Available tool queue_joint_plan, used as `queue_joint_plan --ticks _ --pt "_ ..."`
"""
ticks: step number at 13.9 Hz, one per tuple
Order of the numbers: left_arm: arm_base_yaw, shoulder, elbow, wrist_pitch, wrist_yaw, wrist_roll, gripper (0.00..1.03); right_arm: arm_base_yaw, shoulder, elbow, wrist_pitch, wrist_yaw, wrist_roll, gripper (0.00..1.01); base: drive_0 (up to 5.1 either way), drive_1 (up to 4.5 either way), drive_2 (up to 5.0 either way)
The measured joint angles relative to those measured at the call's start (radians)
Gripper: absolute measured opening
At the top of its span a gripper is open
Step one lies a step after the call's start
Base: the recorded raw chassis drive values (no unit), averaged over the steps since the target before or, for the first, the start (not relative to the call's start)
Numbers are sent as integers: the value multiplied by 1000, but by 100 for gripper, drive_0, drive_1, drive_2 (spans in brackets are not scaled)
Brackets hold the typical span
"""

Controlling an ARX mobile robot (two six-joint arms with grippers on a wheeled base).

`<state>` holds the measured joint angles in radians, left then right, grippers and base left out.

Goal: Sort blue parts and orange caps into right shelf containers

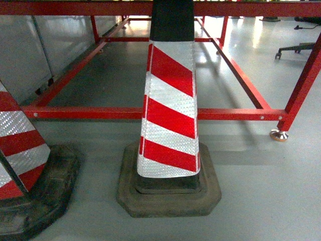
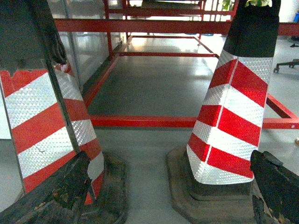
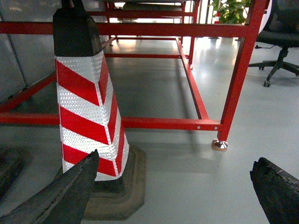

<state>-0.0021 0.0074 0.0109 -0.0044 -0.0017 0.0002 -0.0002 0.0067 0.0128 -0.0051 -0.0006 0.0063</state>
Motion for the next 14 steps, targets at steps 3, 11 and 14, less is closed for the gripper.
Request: queue_joint_plan --ticks 3,11,14 --pt "0 0 0 0 0 0 98 0 0 0 0 0 0 98 0 0 0" --pt "0 0 0 0 0 0 98 0 0 0 0 0 0 98 0 0 0" --pt "0 0 0 0 0 0 98 0 0 0 0 0 0 98 0 0 0"
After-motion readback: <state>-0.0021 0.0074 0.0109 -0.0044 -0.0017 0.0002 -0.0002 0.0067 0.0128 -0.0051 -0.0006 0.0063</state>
